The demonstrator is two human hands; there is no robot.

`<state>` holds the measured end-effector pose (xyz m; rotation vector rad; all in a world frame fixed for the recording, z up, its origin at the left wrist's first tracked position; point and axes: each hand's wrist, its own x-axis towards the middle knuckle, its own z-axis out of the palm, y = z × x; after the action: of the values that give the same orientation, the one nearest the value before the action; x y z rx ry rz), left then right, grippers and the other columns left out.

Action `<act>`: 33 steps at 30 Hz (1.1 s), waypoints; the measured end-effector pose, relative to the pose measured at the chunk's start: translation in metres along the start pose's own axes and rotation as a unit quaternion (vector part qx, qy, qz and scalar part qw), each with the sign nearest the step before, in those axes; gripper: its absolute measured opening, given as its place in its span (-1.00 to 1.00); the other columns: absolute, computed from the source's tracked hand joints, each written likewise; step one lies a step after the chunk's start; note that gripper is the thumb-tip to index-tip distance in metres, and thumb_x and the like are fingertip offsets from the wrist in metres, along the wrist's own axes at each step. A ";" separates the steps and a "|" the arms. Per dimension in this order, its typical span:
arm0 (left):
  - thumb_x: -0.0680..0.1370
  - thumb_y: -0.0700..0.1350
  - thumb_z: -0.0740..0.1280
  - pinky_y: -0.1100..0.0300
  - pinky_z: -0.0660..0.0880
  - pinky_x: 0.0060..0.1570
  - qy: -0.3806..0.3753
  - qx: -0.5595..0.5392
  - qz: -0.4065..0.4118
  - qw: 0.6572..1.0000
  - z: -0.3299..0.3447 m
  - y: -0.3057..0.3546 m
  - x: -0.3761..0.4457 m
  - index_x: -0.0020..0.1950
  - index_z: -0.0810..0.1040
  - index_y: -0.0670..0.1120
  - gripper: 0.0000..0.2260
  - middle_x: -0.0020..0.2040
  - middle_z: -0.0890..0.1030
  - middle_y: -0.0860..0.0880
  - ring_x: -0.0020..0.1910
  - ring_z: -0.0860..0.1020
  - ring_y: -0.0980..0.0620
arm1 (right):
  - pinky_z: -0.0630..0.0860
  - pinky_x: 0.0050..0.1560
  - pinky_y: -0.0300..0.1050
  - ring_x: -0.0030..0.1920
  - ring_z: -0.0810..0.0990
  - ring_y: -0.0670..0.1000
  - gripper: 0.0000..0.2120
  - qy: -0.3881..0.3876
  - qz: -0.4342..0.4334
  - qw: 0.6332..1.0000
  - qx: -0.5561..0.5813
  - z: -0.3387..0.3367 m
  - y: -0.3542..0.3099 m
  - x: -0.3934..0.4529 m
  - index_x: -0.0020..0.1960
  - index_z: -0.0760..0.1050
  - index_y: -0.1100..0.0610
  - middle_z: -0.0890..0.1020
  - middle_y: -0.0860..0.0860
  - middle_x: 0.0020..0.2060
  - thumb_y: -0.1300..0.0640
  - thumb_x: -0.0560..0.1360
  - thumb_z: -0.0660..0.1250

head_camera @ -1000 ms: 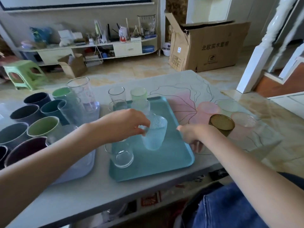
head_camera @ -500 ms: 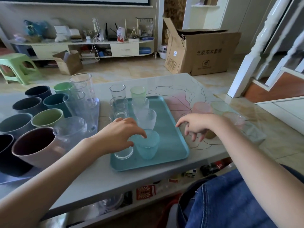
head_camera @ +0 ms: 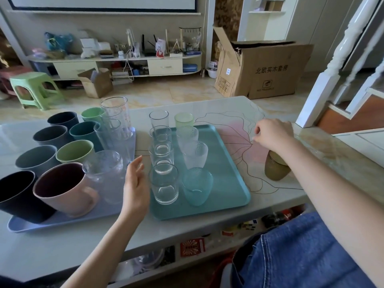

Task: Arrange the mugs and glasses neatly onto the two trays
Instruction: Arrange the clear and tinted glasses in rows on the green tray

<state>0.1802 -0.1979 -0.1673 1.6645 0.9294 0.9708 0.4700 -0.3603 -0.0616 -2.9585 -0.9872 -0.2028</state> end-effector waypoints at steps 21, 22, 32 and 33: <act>0.56 -0.06 0.18 -0.15 0.50 0.09 -0.069 0.098 0.013 0.993 0.026 -0.051 0.071 -0.03 0.53 0.18 -0.83 -0.02 0.63 -0.10 0.02 0.58 -0.14 | 0.31 0.14 -0.04 0.05 0.55 0.11 -0.83 0.075 -0.037 0.996 -0.030 0.014 -0.074 0.089 -0.04 0.58 0.07 0.64 0.03 -0.06 0.21 0.47 0.24; 0.57 -0.06 0.19 -0.14 0.51 0.06 -0.069 0.108 0.022 0.992 0.026 -0.055 0.071 -0.03 0.53 0.12 -0.86 -0.04 0.63 -0.11 0.00 0.58 -0.14 | 0.32 0.14 -0.04 0.04 0.54 0.12 -0.83 0.087 -0.047 0.995 -0.008 0.015 -0.081 0.098 -0.06 0.59 0.07 0.64 0.04 -0.07 0.22 0.47 0.24; 0.59 -0.08 0.17 -0.08 0.52 0.02 -0.053 0.117 0.029 0.991 0.029 -0.062 0.073 0.00 0.55 -0.10 -0.82 -0.03 0.64 -0.08 0.01 0.57 -0.11 | 0.33 -0.02 -0.12 0.04 0.55 0.17 -0.81 0.036 -0.132 0.991 -0.006 0.044 -0.119 0.124 -0.05 0.59 0.05 0.63 0.11 0.01 0.28 0.47 0.28; 0.59 -0.11 0.17 -0.09 0.51 0.01 -0.051 0.113 0.033 0.992 0.029 -0.062 0.073 0.00 0.55 -0.11 -0.82 -0.04 0.64 -0.10 0.01 0.57 -0.13 | 0.33 -0.04 -0.13 0.04 0.55 0.19 -0.81 0.029 -0.131 0.991 -0.007 0.043 -0.119 0.124 -0.06 0.59 0.05 0.62 0.12 0.02 0.29 0.46 0.28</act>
<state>0.2267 -0.1275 -0.2199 1.9265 0.9481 0.8404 0.5017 -0.1886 -0.0919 -2.8080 -1.3684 -0.2971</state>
